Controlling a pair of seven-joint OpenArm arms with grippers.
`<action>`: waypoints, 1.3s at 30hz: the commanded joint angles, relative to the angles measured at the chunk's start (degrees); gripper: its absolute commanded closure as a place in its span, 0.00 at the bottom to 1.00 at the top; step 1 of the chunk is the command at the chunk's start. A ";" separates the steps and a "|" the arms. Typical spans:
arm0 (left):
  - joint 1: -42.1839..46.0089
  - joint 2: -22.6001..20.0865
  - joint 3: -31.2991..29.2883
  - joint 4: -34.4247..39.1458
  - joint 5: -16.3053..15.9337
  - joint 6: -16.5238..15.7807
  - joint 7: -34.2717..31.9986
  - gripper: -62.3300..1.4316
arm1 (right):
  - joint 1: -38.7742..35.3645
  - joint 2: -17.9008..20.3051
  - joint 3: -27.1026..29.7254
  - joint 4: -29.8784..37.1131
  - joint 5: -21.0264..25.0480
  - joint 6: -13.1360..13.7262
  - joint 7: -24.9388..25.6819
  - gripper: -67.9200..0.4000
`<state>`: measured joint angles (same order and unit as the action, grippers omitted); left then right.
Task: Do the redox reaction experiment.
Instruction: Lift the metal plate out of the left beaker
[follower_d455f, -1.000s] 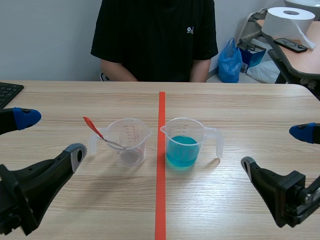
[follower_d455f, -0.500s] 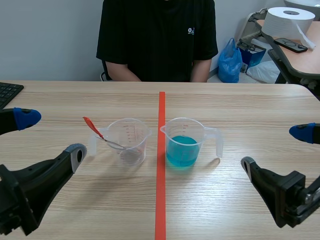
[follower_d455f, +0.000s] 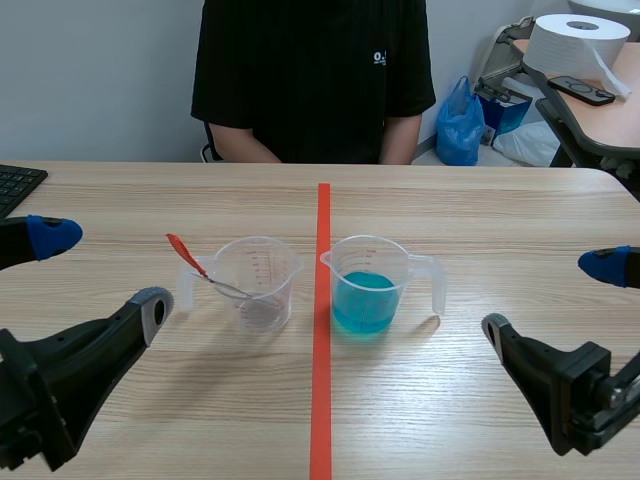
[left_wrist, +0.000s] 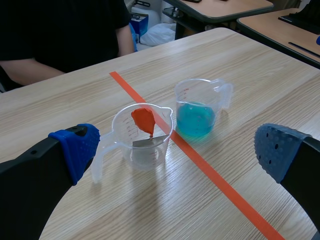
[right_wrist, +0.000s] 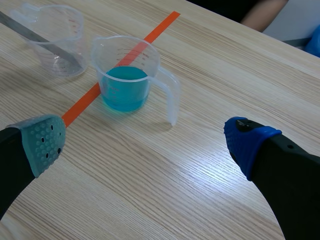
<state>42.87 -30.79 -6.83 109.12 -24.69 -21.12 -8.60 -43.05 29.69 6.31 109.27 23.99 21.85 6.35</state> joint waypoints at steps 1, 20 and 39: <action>0.11 0.28 -0.26 1.09 -0.42 -0.04 -0.79 0.00 | 0.04 0.13 0.48 1.01 0.61 0.04 0.85 0.00; 0.11 0.28 -0.26 1.09 -0.42 -0.04 -0.79 0.00 | 5.01 0.31 -1.88 1.01 -0.94 1.57 -2.14 0.00; 0.11 0.28 -0.26 1.09 -0.39 -0.04 -0.74 0.00 | 9.16 0.33 -8.90 1.03 -1.97 2.27 -1.03 0.00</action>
<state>42.87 -30.79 -6.83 109.12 -24.69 -21.12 -8.56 -34.48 29.69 -2.66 109.27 21.82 24.05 3.97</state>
